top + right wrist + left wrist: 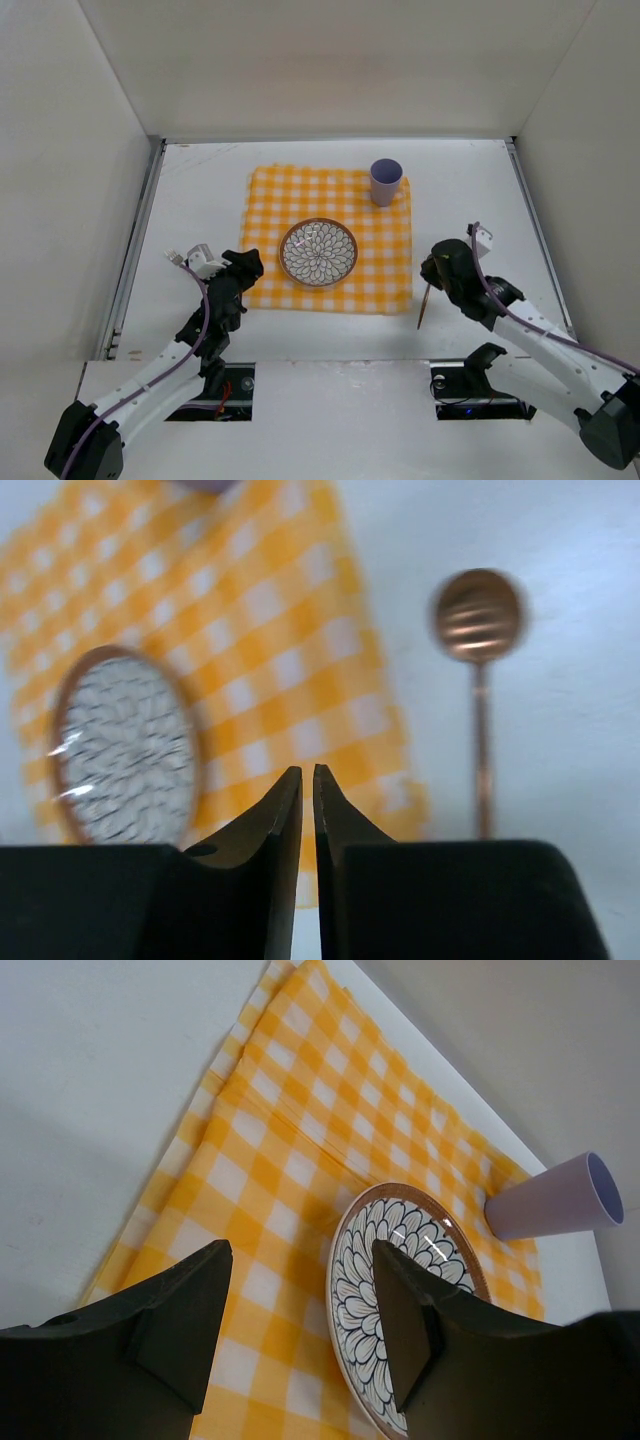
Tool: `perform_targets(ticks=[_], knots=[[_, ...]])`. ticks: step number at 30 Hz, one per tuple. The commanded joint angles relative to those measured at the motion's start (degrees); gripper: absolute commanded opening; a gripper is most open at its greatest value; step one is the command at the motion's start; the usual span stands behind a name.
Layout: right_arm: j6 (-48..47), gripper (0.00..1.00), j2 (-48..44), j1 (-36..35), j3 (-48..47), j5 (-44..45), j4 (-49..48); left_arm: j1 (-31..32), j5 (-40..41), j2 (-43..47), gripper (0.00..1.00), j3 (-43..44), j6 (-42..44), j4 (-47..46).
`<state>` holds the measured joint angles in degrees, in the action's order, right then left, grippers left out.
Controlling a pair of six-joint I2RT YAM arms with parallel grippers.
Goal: Set the dinner table for one person
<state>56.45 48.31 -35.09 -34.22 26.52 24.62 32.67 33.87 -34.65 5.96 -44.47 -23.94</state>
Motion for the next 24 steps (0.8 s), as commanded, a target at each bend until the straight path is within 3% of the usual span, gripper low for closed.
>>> perform_targets(ticks=[1,11,18,21,24], knots=[[-2.04,0.16,2.38,1.74,1.69,5.03,12.64,-0.01,-0.82,0.38,0.57,-0.16,-0.35,-1.46],[-5.73,0.32,15.22,1.47,-1.02,4.5,11.06,-0.54,-1.96,-1.29,0.57,0.02,-0.71,-1.9],[-5.73,0.33,22.08,1.21,-1.56,2.66,7.65,-0.9,-2.84,-1.29,0.57,-0.07,-0.8,-1.81],[-5.12,0.27,22.44,1.12,-0.77,2.13,5.97,-1.07,-3.37,-1.38,0.57,-0.07,-0.8,-1.89],[-5.56,0.27,21.65,1.12,-0.41,1.34,5.26,-1.16,-3.46,-2.52,0.57,0.2,-1.06,-2.07]])
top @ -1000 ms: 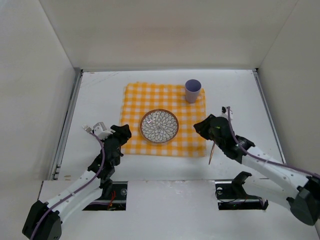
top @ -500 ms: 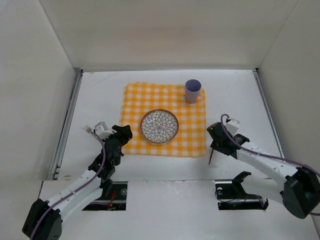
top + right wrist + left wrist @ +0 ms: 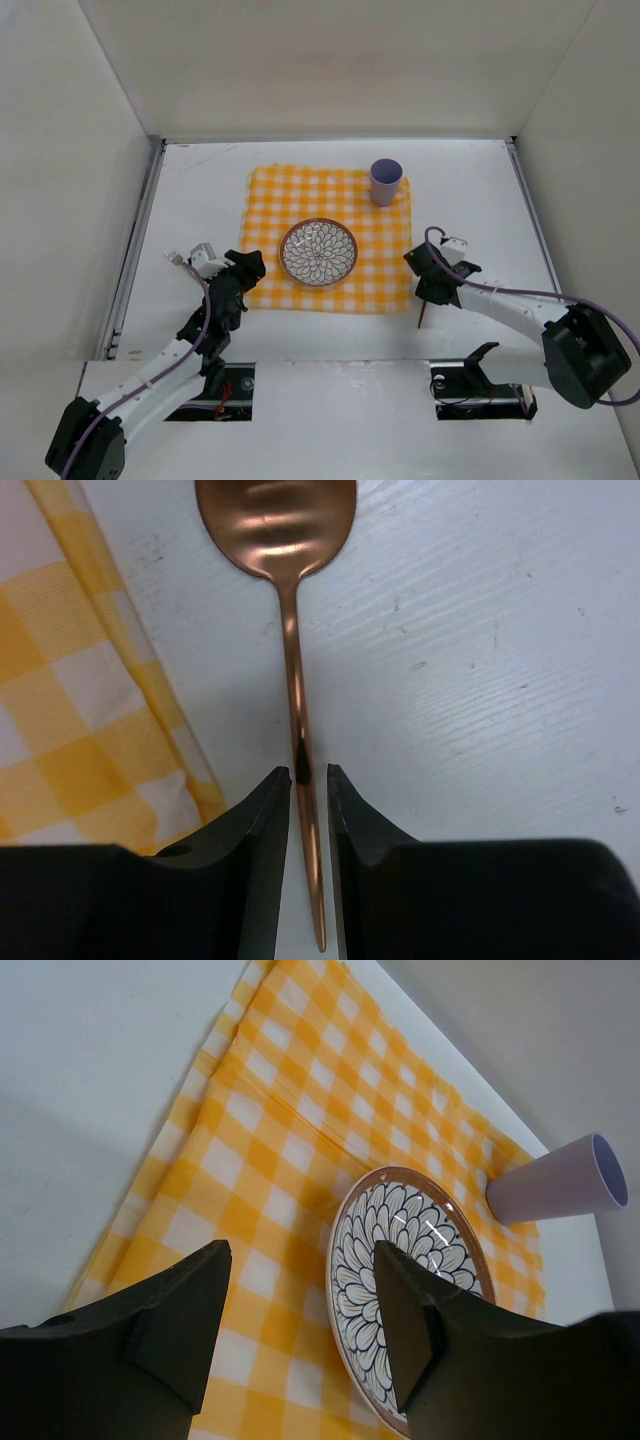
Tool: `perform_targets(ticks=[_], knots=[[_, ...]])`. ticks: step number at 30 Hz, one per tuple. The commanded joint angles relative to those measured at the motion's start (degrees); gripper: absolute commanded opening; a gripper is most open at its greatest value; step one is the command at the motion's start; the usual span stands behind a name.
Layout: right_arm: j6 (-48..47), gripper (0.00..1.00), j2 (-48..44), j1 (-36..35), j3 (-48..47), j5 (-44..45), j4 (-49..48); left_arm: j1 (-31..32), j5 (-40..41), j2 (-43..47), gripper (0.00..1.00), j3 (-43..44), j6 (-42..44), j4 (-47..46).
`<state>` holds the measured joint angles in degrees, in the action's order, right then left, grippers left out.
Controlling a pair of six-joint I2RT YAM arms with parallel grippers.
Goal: Set the dinner table for one person
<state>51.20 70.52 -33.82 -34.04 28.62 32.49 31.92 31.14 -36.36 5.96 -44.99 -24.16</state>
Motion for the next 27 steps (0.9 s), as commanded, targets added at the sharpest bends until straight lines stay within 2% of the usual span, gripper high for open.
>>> perform_targets(ticks=[1,27], knots=[[-0.31,0.27,-1.0,-0.14,-0.59,-0.76,-2.61,-0.07,-0.99,-1.17,0.57,0.2,-0.53,-1.85],[-1.72,0.3,-0.56,0.82,-0.85,-1.64,-3.49,-1.82,-2.66,-0.03,0.57,-0.24,-1.06,-2.29]])
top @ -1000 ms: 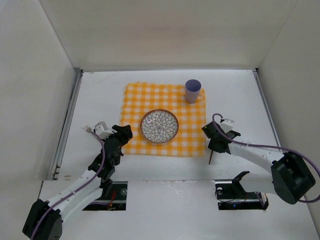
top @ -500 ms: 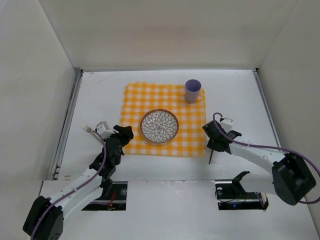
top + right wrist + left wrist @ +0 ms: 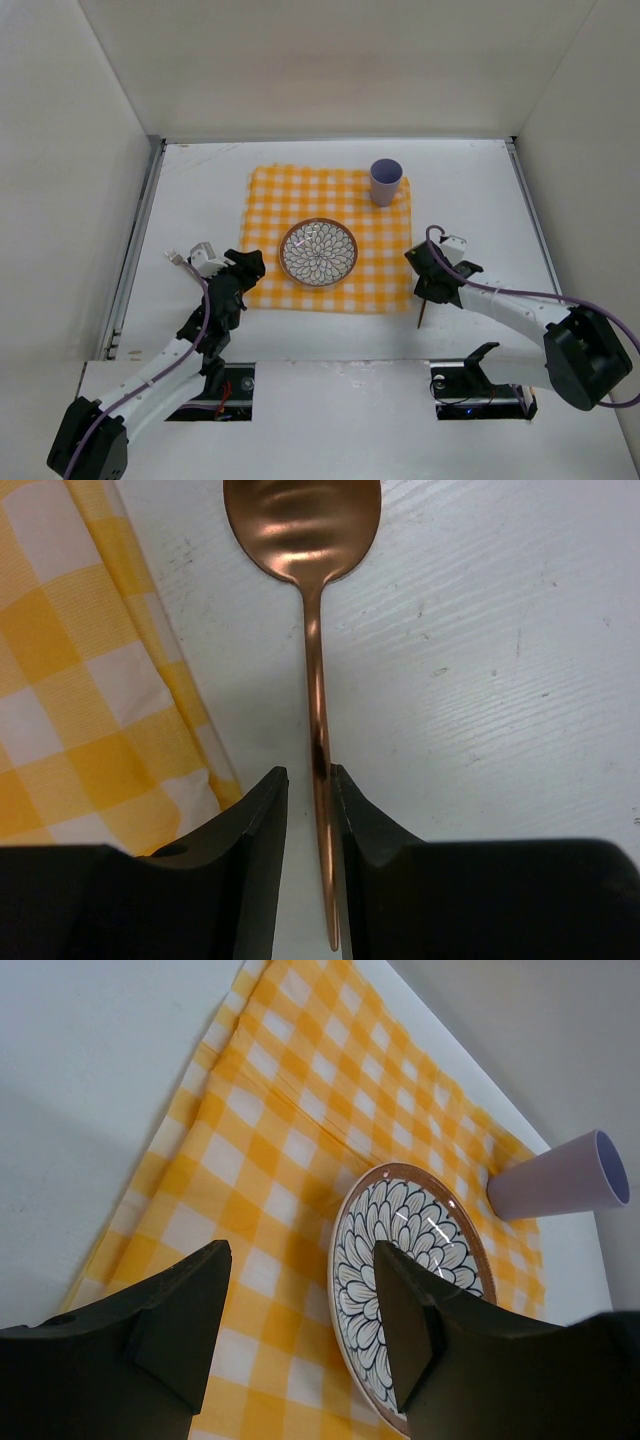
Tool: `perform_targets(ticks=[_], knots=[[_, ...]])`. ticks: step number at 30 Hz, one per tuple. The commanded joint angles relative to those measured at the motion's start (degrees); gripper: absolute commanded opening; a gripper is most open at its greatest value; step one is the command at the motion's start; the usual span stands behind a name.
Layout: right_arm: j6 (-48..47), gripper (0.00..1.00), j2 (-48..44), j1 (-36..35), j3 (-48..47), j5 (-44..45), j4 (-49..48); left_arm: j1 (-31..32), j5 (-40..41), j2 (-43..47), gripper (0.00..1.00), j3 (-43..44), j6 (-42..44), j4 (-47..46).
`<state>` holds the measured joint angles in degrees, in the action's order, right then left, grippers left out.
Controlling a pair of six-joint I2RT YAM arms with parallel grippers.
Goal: Set the dinner table for one person
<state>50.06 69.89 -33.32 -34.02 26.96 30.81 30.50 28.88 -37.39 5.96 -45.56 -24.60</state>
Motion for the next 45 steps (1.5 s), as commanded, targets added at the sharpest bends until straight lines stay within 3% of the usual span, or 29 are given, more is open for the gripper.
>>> perform_targets(ticks=[1,4,5,12,24,29,34,39,45], knots=[[-0.58,0.3,0.07,0.32,-0.87,0.02,-1.8,-0.4,-0.41,1.0,0.57,-0.24,-0.49,-1.86],[-0.58,0.3,0.07,0.32,-0.87,0.02,-1.8,-0.4,-0.41,0.56,0.57,-0.16,-0.67,-1.86],[-8.85,0.34,8.6,5.89,-5.92,-0.85,-0.41,-0.4,-0.58,0.56,0.57,-0.16,-0.67,-1.86],[-8.93,0.37,8.6,6.21,-5.79,-0.77,-1.01,-0.58,-0.67,1.17,0.57,-0.24,-0.76,-1.68],[-9.28,0.07,7.55,6.82,-5.27,-1.21,-2.41,-0.58,-0.67,1.09,0.57,-0.33,-0.76,-1.68],[-8.58,0.03,2.2,6.82,-3.68,-0.25,-3.92,-0.58,-0.67,1.18,0.57,-0.33,-0.76,-1.68],[-8.58,0.03,-5.63,6.47,-6.22,1.34,2.14,-0.4,-0.67,0.91,0.57,-0.24,-0.76,-1.68],[-9.63,0.04,-6.35,1.83,-11.85,-0.33,6.19,-0.31,-0.67,0.3,0.57,-0.16,-0.76,-1.94],[-12.35,0.04,6.46,-5.82,-21.86,-2.7,4.18,-0.22,-0.67,-1.2,0.57,0.02,-0.76,-2.29]])
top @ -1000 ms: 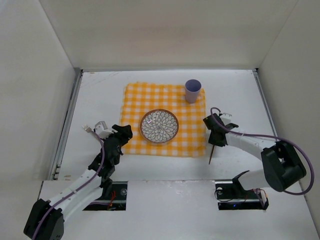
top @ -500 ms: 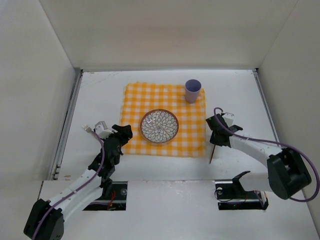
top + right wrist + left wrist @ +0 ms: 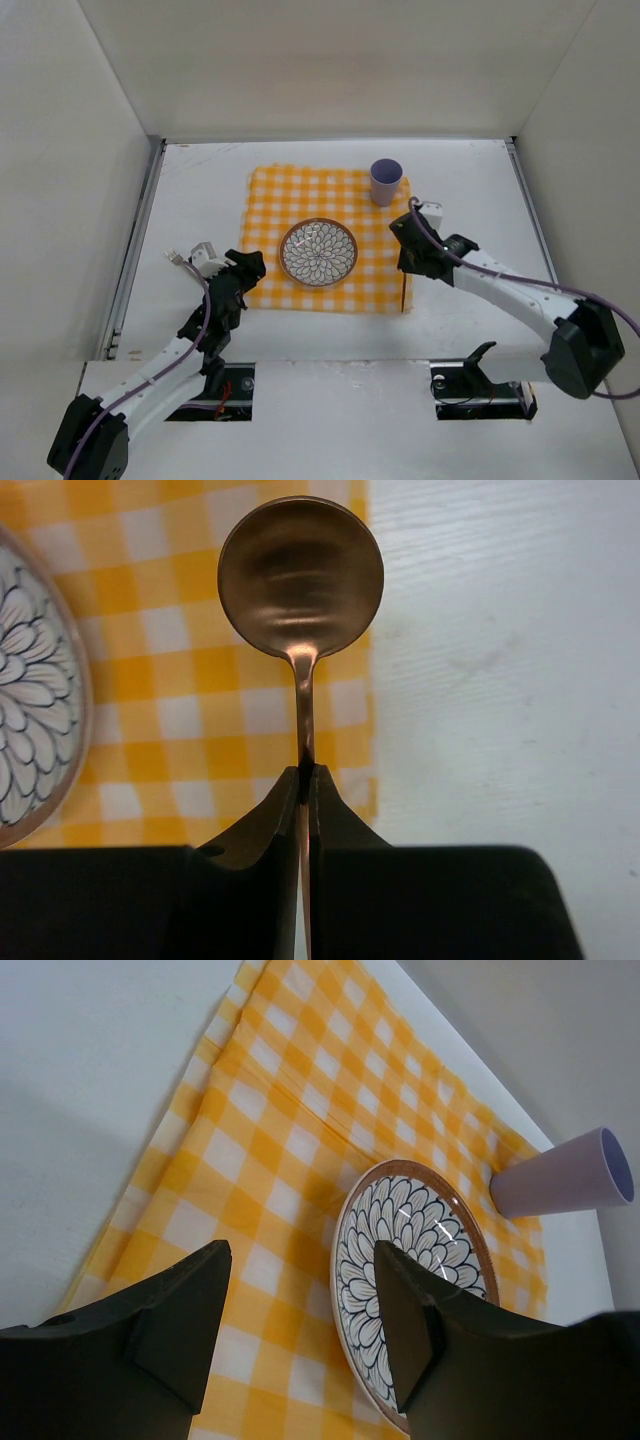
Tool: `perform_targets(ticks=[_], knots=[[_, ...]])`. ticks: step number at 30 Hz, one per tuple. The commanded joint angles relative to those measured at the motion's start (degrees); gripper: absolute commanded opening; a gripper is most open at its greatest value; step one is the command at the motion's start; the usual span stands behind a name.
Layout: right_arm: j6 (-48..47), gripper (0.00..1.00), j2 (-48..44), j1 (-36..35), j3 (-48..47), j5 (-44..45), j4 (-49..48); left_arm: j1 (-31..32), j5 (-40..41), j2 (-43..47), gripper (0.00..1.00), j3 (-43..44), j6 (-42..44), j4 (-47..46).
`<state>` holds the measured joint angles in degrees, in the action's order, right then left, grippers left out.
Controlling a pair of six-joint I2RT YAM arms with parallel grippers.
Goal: Set the dinner table for one person
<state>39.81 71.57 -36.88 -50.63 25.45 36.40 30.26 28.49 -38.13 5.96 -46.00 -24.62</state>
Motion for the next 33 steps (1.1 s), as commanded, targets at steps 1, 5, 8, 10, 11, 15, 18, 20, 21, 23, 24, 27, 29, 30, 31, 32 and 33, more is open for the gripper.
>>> perform_targets(ticks=[1,5,8,10,11,15,18,20,21,23,24,27,29,30,31,32,33], knots=[[-2.46,0.04,7.16,-3.05,-6.75,-1.37,-2.12,0.02,-0.28,-0.54,0.57,0.02,-0.32,-2.27],[-4.21,0.04,15.51,-4.64,-11.85,-1.72,-4.14,0.02,-0.28,-0.1,0.57,0.02,-0.23,-2.27],[-5.53,0.04,20.79,-4.64,-15.01,-2.16,-5.46,-0.16,-0.28,-0.02,0.57,-0.07,-0.32,-2.1],[-6.06,0.04,23.16,-4.64,-16.33,-2.95,-6.08,0.1,-0.37,0.25,0.57,-0.07,-0.23,-1.92],[-6.24,0.04,24.05,-4.73,-16.69,-3.3,-6.52,0.1,-0.37,0.42,0.57,-0.07,-0.23,-1.92],[-6.94,0.05,27.21,-3.5,-17.57,-4.36,-7.75,-0.07,-0.54,-0.01,0.57,-0.07,-0.32,-2.01],[-6.85,0.05,28.8,-3.24,-18.27,-4.01,-7.75,0.1,-0.63,-0.28,0.57,-0.07,-0.32,-2.27],[-6.68,0.05,29.06,-2.71,-18.54,-3.66,-7.75,-0.07,-0.63,-0.63,0.57,0.02,-0.32,-2.27],[-6.5,0.05,29.06,-2.36,-18.54,-3.57,-7.75,-0.16,-0.72,-0.72,0.57,0.02,-0.32,-2.27],[-6.15,0.05,28.36,-1.83,-18.19,-3.48,-7.75,-0.07,-0.89,-0.37,0.57,-0.07,-0.32,-2.27],[-6.06,0.05,28.19,-1.74,-18.01,-3.48,-7.75,-0.07,-0.89,-0.28,0.57,-0.07,-0.32,-2.27],[-5.89,0.05,28.27,-1.13,-18.01,-3.22,-7.75,-0.16,-0.89,-0.89,0.57,0.02,-0.32,-2.27],[-5.54,0.05,28.8,-0.95,-18.01,-2.95,-8.27,0.19,-0.89,-1.24,0.57,0.02,-0.32,-2.27],[-5.45,0.05,28.97,-0.86,-17.92,-3.13,-8.63,0.19,-0.89,-1.07,0.57,0.02,-0.32,-2.27],[-5.45,0.05,29.41,-0.86,-17.92,-3.39,-9.06,0.1,-0.89,-0.9,0.57,0.02,-0.32,-2.27],[-5.45,0.05,30.11,-0.6,-18.01,-3.48,-9.42,-0.07,-0.89,-0.89,0.57,0.02,-0.32,-2.36],[-5.45,0.05,30.55,-0.43,-18.18,-3.57,-9.51,-0.16,-0.89,-0.89,0.57,0.02,-0.32,-2.36]])
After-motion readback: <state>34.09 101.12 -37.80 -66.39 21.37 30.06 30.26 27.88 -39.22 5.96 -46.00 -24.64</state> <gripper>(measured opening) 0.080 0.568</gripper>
